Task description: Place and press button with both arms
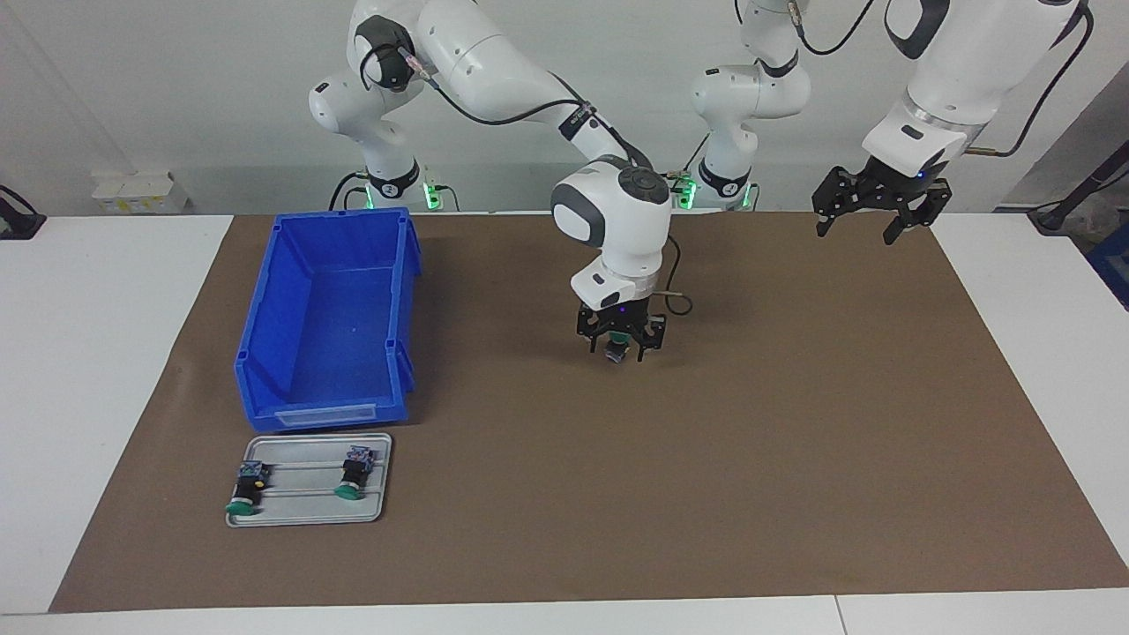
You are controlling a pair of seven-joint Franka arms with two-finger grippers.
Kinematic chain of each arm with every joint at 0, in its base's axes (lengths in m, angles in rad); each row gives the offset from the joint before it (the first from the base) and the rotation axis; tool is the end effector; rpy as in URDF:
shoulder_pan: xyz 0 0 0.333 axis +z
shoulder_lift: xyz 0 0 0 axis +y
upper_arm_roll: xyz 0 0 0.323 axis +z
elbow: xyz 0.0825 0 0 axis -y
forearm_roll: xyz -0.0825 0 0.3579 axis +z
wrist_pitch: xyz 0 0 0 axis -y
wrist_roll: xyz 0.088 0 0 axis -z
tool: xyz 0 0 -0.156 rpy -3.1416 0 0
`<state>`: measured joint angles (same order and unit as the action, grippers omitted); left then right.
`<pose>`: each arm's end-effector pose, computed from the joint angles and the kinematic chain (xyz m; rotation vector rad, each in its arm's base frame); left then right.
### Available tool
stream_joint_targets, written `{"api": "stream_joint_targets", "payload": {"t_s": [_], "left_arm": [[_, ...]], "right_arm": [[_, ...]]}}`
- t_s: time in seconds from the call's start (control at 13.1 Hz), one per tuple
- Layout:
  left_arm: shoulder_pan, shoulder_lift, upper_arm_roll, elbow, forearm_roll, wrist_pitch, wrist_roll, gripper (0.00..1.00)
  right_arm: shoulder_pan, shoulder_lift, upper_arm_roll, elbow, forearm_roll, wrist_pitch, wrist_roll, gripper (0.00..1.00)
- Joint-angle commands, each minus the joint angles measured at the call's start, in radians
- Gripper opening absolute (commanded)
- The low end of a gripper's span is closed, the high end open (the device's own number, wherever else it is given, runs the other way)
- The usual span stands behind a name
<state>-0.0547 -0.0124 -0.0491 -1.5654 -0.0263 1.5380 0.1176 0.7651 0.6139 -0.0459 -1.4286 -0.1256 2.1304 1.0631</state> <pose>0.5173 -0.0582 0.5886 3.0965 -0.3452 -0.0231 0.5388 0.4648 0.3139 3.0861 -0.4228 0.2507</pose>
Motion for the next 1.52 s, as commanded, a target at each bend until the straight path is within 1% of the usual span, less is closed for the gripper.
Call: {"api": "stream_joint_targets", "payload": {"t_s": [0.0, 0.38, 0.84, 0.91, 1.07, 1.45], "left_arm": [[0.015, -0.027, -0.011, -0.033, 0.016, 0.011, -0.006, 1.00], [0.015, -0.027, -0.011, -0.033, 0.016, 0.011, -0.006, 1.00], [0.015, -0.027, -0.011, -0.033, 0.016, 0.011, -0.006, 1.00], [0.015, -0.027, -0.011, -0.033, 0.016, 0.011, -0.006, 1.00], [0.015, -0.027, -0.011, -0.033, 0.016, 0.011, -0.006, 1.00], [0.015, -0.027, -0.011, -0.033, 0.016, 0.011, -0.006, 1.00]], "right_arm": [[-0.012, -0.006, 0.011, -0.026, -0.002, 0.008, -0.026, 0.86], [-0.015, -0.006, 0.011, -0.026, 0.049, 0.009, -0.035, 0.86], [-0.023, -0.006, 0.011, -0.038, 0.104, 0.016, -0.118, 0.86], [-0.023, -0.011, 0.011, -0.053, 0.110, 0.017, -0.129, 0.85], [-0.021, -0.014, 0.011, -0.064, 0.127, 0.023, -0.130, 0.83], [-0.016, -0.016, 0.012, -0.066, 0.149, 0.022, -0.132, 0.74]]}}
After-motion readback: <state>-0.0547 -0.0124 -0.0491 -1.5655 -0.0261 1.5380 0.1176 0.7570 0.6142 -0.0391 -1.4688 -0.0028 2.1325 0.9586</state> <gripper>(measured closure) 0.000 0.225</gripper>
